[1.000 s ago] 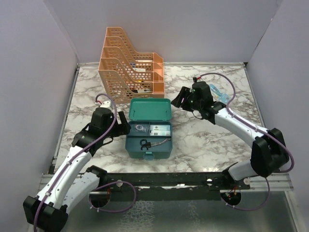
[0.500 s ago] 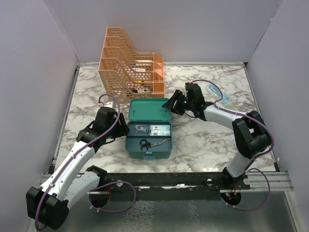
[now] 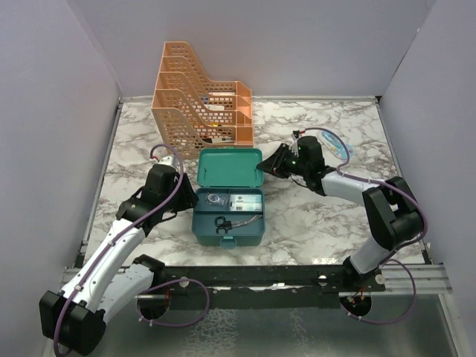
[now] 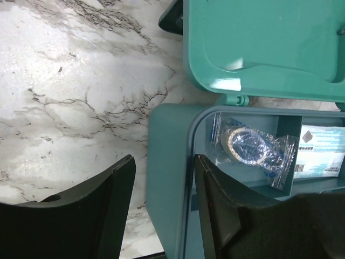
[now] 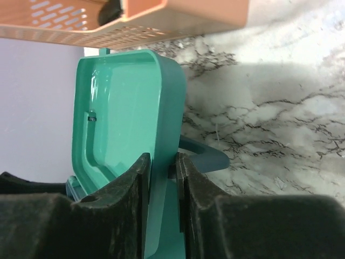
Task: Organize the medicine kit
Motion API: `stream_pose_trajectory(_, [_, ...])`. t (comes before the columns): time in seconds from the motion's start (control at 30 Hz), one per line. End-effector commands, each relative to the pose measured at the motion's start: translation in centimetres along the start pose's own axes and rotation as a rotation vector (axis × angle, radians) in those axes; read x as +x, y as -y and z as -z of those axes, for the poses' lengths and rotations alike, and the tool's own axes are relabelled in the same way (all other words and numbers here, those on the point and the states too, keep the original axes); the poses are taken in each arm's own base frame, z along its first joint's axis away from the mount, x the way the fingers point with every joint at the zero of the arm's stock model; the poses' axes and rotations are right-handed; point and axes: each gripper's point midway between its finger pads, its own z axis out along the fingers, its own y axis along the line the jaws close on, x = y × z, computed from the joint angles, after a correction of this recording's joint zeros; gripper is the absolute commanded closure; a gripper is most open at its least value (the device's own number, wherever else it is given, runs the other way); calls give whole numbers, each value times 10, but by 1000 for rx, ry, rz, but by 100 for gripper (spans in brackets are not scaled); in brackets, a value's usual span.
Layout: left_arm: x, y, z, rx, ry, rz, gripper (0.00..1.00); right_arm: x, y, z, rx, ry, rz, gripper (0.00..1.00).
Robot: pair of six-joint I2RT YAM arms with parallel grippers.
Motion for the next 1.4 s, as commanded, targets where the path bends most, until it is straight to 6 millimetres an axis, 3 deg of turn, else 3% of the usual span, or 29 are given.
stream_pose_trajectory(0.0, [-12, 14, 5, 63, 37, 0, 50, -16, -45, 19, -170, 79, 174, 78])
stream_pose_trajectory(0.2, [-13, 16, 4, 77, 44, -2, 51, -26, -71, 35, -243, 127, 299, 79])
stream_pose_trajectory(0.6, [-13, 35, -7, 172, 34, 24, 55, -57, -81, 50, -172, 257, 427, 81])
stream_pose_trajectory(0.83, [-25, 47, -14, 205, 46, 21, 54, -80, -84, 55, -100, 326, 481, 83])
stream_pose_trajectory(1.07, [-37, 56, -22, 226, 73, 41, 53, -88, -83, 52, -108, 340, 517, 83])
stream_pose_trajectory(1.37, [-39, 52, -16, 216, 107, 24, 34, -78, -90, 60, -182, 339, 637, 83])
